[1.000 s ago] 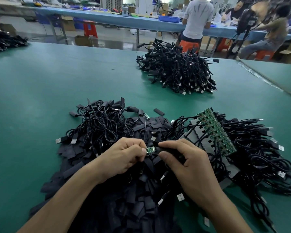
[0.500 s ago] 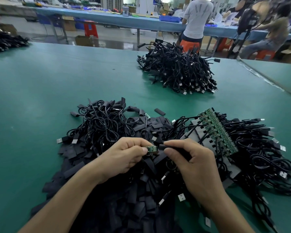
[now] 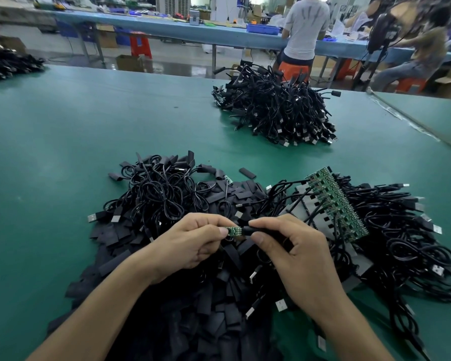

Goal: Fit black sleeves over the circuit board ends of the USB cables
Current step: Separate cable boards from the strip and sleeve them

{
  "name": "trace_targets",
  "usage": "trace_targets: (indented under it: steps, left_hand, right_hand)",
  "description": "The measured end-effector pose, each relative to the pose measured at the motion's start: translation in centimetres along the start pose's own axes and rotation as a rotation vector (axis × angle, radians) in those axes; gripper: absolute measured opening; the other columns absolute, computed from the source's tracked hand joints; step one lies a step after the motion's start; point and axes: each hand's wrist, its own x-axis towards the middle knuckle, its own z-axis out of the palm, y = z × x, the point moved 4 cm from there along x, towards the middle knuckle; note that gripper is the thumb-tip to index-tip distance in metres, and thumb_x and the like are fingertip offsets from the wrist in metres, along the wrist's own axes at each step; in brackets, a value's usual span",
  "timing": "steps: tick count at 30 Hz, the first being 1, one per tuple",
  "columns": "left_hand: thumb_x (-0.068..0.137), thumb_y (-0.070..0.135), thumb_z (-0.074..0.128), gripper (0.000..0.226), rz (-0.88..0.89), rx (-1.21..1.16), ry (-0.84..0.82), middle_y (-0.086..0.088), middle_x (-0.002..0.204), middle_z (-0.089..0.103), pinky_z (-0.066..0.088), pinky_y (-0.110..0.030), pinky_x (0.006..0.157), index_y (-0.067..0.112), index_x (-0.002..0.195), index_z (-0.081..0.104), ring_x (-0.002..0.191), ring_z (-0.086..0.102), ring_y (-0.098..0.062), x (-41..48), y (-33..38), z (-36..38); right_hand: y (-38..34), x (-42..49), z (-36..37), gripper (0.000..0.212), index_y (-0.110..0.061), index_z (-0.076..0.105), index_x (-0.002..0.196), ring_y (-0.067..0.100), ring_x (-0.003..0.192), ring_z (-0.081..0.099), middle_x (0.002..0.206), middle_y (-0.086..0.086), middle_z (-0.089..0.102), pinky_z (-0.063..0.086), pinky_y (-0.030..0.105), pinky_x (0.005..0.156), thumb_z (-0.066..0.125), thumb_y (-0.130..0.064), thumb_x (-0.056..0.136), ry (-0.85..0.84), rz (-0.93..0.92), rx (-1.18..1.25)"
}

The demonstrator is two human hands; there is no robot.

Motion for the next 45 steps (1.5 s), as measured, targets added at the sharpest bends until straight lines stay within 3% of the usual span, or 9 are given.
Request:
trace_targets:
  steps: [12, 18, 29, 34, 37, 42, 45]
  left_hand:
    - [0.089, 0.028, 0.051, 0.022, 0.022, -0.037, -0.003, 0.009, 0.051, 0.037, 0.022, -0.011, 0.034, 0.031, 0.091, 0.074, 0.039, 0.027, -0.002, 0.22, -0.21, -0.19]
    - [0.088, 0.027, 0.052, 0.023, 0.014, -0.026, -0.018, 0.009, 0.052, 0.037, 0.022, -0.012, 0.034, 0.031, 0.089, 0.075, 0.040, 0.027, -0.002, 0.13, -0.06, -0.22]
    - [0.088, 0.028, 0.051, 0.022, -0.007, 0.074, -0.028, 0.011, 0.051, 0.037, 0.022, -0.012, 0.037, 0.029, 0.087, 0.073, 0.042, 0.026, -0.002, 0.15, -0.05, 0.25]
    - [0.087, 0.024, 0.046, 0.011, -0.017, 0.078, -0.051, 0.009, 0.052, 0.036, 0.020, -0.013, 0.038, 0.017, 0.092, 0.055, 0.043, 0.023, -0.004, -0.01, 0.03, 0.38]
    - [0.086, 0.021, 0.044, 0.009, -0.013, 0.074, -0.064, 0.008, 0.051, 0.035, 0.018, -0.013, 0.038, 0.015, 0.090, 0.048, 0.043, 0.021, -0.005, -0.10, 0.21, 0.49]
    - [0.085, 0.023, 0.048, 0.011, -0.029, 0.042, -0.065, 0.009, 0.049, 0.034, 0.019, -0.012, 0.037, 0.015, 0.089, 0.054, 0.041, 0.022, -0.004, -0.04, 0.10, 0.30]
    - [0.088, 0.025, 0.047, 0.019, -0.020, 0.049, -0.061, 0.009, 0.050, 0.035, 0.020, -0.012, 0.037, 0.015, 0.101, 0.057, 0.041, 0.023, -0.004, 0.07, 0.08, 0.20]
  right_hand:
    - [0.21, -0.05, -0.19, 0.028, -0.032, 0.074, 0.105, 0.004, 0.091, 0.067, 0.094, -0.023, 0.068, 0.050, 0.014, 0.077, 0.077, -0.017, 0.081, -0.037, 0.050, 0.074]
    - [0.16, 0.02, -0.09, 0.033, -0.029, 0.075, 0.107, 0.004, 0.091, 0.066, 0.094, -0.022, 0.067, 0.051, 0.017, 0.078, 0.071, -0.037, 0.075, -0.047, 0.062, 0.086]
    - [0.38, 0.07, -0.23, 0.024, -0.028, 0.078, 0.097, 0.005, 0.082, 0.067, 0.085, -0.018, 0.068, 0.048, 0.012, 0.071, 0.072, -0.032, 0.074, -0.080, 0.016, 0.085]
    - [0.57, 0.01, -0.09, 0.028, -0.025, 0.077, 0.105, 0.002, 0.089, 0.067, 0.092, -0.020, 0.067, 0.048, 0.012, 0.077, 0.079, -0.023, 0.077, -0.109, -0.009, 0.027]
    - [0.48, 0.02, -0.07, 0.028, -0.025, 0.077, 0.105, 0.002, 0.091, 0.067, 0.094, -0.020, 0.068, 0.050, 0.014, 0.078, 0.074, -0.031, 0.077, -0.077, -0.019, 0.024]
    - [0.56, 0.01, 0.05, 0.027, -0.026, 0.077, 0.106, 0.003, 0.090, 0.067, 0.094, -0.019, 0.067, 0.051, 0.016, 0.077, 0.076, -0.028, 0.079, -0.088, -0.031, -0.005]
    - [0.55, -0.10, 0.28, 0.025, -0.026, 0.077, 0.105, 0.006, 0.091, 0.067, 0.092, -0.018, 0.067, 0.053, 0.024, 0.078, 0.078, -0.025, 0.080, -0.092, -0.062, -0.046]
